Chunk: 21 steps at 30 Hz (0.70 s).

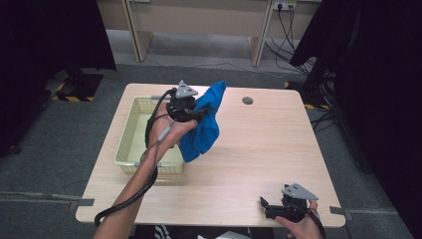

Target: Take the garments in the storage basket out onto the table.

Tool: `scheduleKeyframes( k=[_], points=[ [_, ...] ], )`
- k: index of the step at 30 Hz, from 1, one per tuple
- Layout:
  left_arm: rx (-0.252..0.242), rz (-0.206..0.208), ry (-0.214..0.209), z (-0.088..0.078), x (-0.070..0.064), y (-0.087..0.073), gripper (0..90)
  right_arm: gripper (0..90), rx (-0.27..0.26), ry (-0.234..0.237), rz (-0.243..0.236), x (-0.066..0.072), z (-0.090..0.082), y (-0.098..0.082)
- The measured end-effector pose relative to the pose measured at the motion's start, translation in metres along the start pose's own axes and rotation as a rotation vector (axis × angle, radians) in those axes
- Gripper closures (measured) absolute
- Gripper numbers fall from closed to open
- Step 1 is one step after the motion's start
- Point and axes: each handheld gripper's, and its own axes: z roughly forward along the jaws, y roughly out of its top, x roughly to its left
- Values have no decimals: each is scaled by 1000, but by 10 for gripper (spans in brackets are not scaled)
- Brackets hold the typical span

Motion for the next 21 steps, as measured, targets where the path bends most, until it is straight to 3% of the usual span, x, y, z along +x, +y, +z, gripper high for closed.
scheduleKeyframes(
  k=[13,21],
  points=[
    [42,13,-62,33,-26,-6,735,2,-2,0,-1,0,0,0],
    [57,14,-81,45,-35,-10,735,2,-2,1,-1,0,0,0]
  ],
)
